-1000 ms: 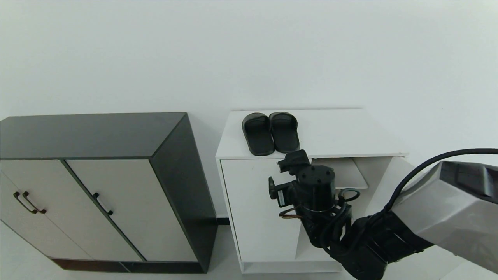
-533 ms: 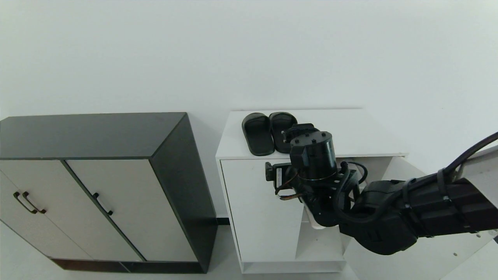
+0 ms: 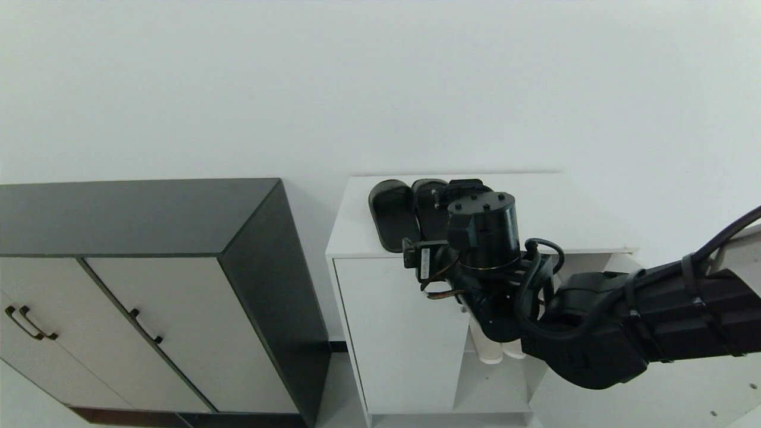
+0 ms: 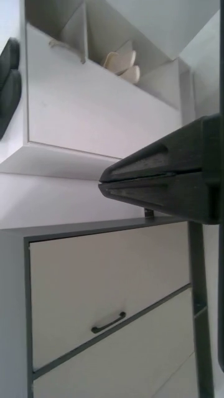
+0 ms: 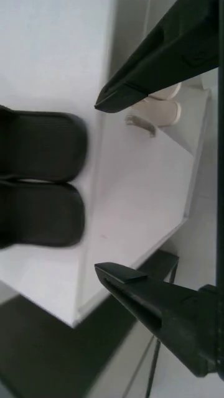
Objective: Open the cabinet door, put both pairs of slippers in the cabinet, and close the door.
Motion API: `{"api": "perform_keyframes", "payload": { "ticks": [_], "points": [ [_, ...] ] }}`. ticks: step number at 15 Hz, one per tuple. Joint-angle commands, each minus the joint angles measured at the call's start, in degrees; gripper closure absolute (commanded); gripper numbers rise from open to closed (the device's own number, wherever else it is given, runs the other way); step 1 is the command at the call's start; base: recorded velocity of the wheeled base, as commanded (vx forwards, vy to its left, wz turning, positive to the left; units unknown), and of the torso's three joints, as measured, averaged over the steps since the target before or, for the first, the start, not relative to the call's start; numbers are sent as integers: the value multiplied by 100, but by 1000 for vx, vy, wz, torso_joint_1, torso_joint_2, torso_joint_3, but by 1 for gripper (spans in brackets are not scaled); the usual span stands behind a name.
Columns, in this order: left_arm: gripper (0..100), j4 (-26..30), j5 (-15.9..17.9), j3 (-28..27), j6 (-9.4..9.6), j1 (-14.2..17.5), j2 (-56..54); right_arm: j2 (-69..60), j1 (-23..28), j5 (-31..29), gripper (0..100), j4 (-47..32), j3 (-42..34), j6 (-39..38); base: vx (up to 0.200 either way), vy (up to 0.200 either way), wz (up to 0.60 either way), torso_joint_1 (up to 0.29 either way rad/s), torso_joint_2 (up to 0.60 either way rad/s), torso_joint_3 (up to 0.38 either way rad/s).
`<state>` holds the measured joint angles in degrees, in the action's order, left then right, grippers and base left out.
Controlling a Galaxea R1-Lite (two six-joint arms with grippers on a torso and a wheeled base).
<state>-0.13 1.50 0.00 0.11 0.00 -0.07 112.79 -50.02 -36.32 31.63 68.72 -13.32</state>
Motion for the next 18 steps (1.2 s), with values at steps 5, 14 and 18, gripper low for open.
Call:
{"api": "perform_keyframes", "payload": {
  "ticks": [5,14,18],
  "points": [
    [100,-4,-1,0,-2,0,7,455,-17,-16,0,502,-69,5,200,0,0,3,1,0],
    [100,-4,-1,0,-20,0,7,1228,185,63,0,871,529,418,44,0,0,-1,0,1],
    [100,-4,-1,0,-20,0,7,1826,440,125,0,836,1434,831,0,0,0,0,0,0]
  ]
}}
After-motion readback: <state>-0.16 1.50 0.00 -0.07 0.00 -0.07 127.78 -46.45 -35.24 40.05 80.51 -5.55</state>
